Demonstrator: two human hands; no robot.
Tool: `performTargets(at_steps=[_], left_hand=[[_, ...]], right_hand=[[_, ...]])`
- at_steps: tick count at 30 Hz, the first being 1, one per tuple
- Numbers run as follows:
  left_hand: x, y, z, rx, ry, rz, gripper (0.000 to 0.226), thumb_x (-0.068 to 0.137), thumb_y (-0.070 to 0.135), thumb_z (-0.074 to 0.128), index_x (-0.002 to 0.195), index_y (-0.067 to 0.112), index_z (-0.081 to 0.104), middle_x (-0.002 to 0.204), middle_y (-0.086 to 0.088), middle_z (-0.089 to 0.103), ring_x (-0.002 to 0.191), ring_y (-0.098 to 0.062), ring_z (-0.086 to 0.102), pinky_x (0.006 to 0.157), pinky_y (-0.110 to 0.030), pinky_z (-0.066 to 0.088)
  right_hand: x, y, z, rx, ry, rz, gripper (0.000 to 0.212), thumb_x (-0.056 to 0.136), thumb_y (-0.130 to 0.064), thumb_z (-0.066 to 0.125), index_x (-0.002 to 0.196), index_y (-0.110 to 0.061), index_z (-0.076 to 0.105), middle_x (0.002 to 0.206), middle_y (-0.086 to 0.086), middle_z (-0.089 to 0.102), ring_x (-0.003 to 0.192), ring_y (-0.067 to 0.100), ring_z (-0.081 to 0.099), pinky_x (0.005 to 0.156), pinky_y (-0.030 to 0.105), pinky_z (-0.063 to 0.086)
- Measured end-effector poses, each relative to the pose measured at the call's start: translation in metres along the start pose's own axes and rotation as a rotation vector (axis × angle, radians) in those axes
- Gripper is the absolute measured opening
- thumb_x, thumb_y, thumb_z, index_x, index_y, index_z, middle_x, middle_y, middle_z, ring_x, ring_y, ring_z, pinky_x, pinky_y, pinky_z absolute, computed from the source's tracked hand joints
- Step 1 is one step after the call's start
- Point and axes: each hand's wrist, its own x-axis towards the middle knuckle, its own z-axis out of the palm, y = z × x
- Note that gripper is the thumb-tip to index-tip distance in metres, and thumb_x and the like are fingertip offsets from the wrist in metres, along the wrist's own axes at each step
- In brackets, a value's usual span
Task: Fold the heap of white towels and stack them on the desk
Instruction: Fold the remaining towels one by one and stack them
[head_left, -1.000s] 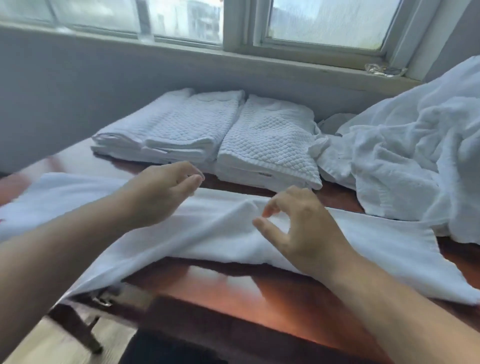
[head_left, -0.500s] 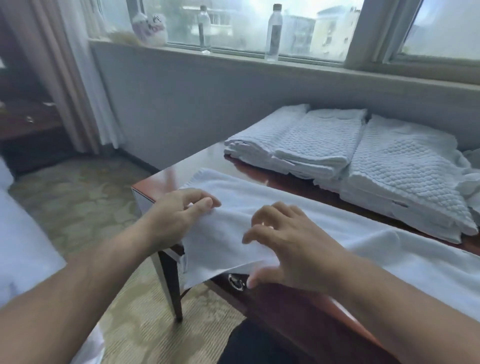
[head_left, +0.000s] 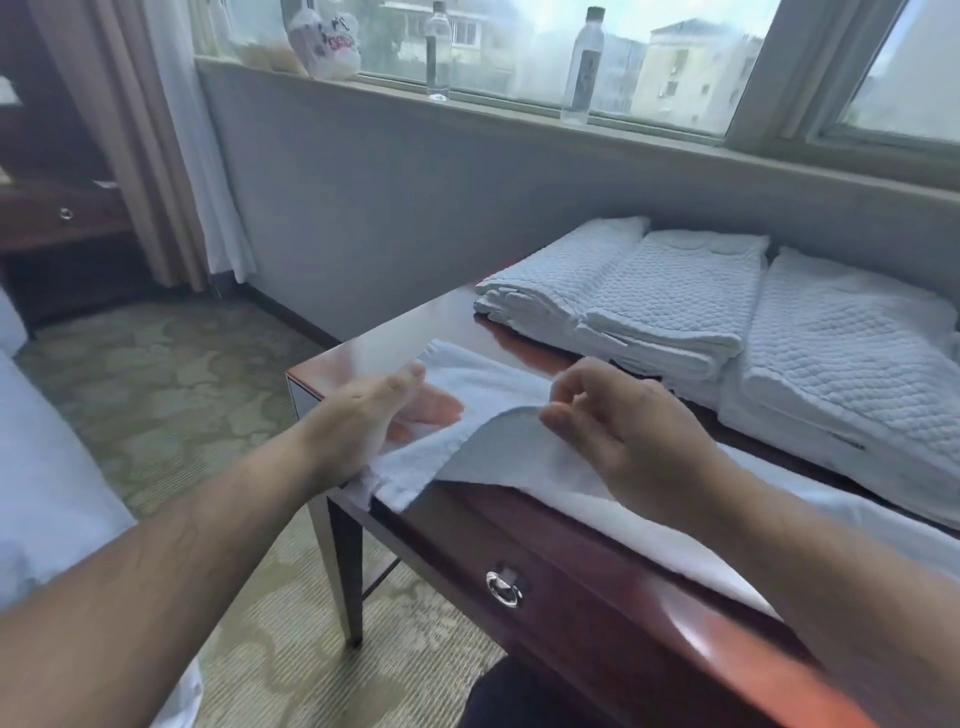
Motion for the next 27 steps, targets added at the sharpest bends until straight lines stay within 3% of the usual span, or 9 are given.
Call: performTargets(at_steps=[3, 5, 7, 9, 11, 14, 19, 23, 27], left_hand=[[-0.003, 0.004, -0.007, -0.251, -0.092, -0.089, 0.075, 0.093, 0.065, 0.027, 0.114, 0.007, 0.070, 0.111, -0.011, 0.075, 0.104, -0.021, 0.071, 0.087, -0.026, 0.055], [-0.004, 0.003, -0.013, -0.246, -0.133, -0.069, 0.076, 0.093, 0.072, 0.032, 0.120, 0.012, 0.069, 0.116, -0.011, 0.074, 0.110, -0.024, 0.069, 0.096, -0.032, 0.051], [-0.005, 0.001, -0.018, -0.110, -0.142, 0.015, 0.054, 0.086, 0.050, 0.046, 0.125, 0.019, 0.067, 0.121, -0.003, 0.073, 0.119, -0.017, 0.065, 0.104, -0.035, 0.045], [-0.006, 0.001, -0.024, 0.080, -0.147, 0.037, 0.061, 0.071, 0.020, 0.048, 0.131, 0.026, 0.061, 0.129, 0.003, 0.067, 0.124, -0.007, 0.058, 0.110, -0.035, 0.042], [-0.007, -0.001, -0.026, 0.258, -0.158, 0.027, 0.077, 0.066, 0.012, 0.047, 0.137, 0.038, 0.052, 0.133, 0.010, 0.060, 0.119, -0.002, 0.059, 0.105, -0.031, 0.047], [-0.001, -0.008, -0.023, 0.473, -0.127, 0.100, 0.070, 0.080, 0.007, 0.058, 0.137, 0.046, 0.050, 0.127, 0.023, 0.059, 0.110, 0.011, 0.058, 0.091, -0.009, 0.043], [0.017, -0.008, -0.020, 0.426, 0.074, 0.158, 0.032, 0.098, 0.006, 0.050, 0.093, 0.029, 0.071, 0.076, 0.027, 0.067, 0.070, 0.009, 0.059, 0.065, -0.008, 0.041], [0.036, 0.000, -0.022, 0.498, 0.280, 0.081, 0.031, 0.102, 0.029, 0.049, 0.078, 0.024, 0.068, 0.067, 0.013, 0.064, 0.067, -0.009, 0.056, 0.060, -0.021, 0.043], [0.054, 0.005, -0.024, 0.698, 0.360, -0.232, 0.054, 0.094, 0.055, 0.044, 0.048, 0.027, 0.049, 0.051, 0.009, 0.046, 0.059, -0.021, 0.049, 0.058, -0.030, 0.037]], right_hand=[[0.023, 0.016, -0.004, 0.006, 0.084, 0.124, 0.019, 0.098, -0.037, 0.061, 0.081, -0.035, 0.053, 0.069, -0.015, 0.063, 0.055, -0.001, 0.052, 0.051, 0.012, 0.036], [0.034, 0.029, -0.004, -0.014, 0.114, 0.195, 0.020, 0.099, -0.039, 0.060, 0.080, -0.035, 0.053, 0.064, -0.012, 0.060, 0.059, -0.005, 0.054, 0.050, 0.014, 0.034], [0.040, 0.040, 0.000, -0.070, 0.121, 0.237, 0.021, 0.099, -0.039, 0.060, 0.080, -0.033, 0.053, 0.065, -0.011, 0.057, 0.064, -0.009, 0.054, 0.049, 0.015, 0.031], [0.042, 0.050, 0.004, -0.117, 0.119, 0.255, 0.021, 0.099, -0.038, 0.059, 0.079, -0.032, 0.053, 0.068, -0.012, 0.058, 0.070, -0.010, 0.054, 0.051, 0.016, 0.029], [0.044, 0.059, 0.007, -0.151, 0.106, 0.273, 0.019, 0.099, -0.039, 0.059, 0.081, -0.031, 0.054, 0.073, -0.012, 0.059, 0.072, -0.004, 0.055, 0.054, 0.017, 0.030], [0.047, 0.067, 0.010, -0.181, 0.062, 0.309, 0.018, 0.099, -0.041, 0.057, 0.086, -0.029, 0.056, 0.076, -0.011, 0.062, 0.070, 0.003, 0.056, 0.059, 0.025, 0.038], [0.051, 0.069, 0.014, -0.234, 0.034, 0.302, 0.018, 0.099, -0.047, 0.053, 0.090, -0.031, 0.055, 0.077, -0.013, 0.060, 0.071, 0.001, 0.055, 0.057, 0.024, 0.037], [0.058, 0.069, 0.014, -0.324, 0.066, 0.238, 0.025, 0.097, -0.054, 0.050, 0.087, -0.031, 0.052, 0.074, -0.013, 0.056, 0.070, -0.002, 0.051, 0.054, 0.025, 0.033], [0.070, 0.070, 0.016, -0.429, -0.017, 0.305, 0.037, 0.094, -0.060, 0.046, 0.077, -0.028, 0.052, 0.073, -0.012, 0.057, 0.068, 0.003, 0.051, 0.053, 0.029, 0.033]])
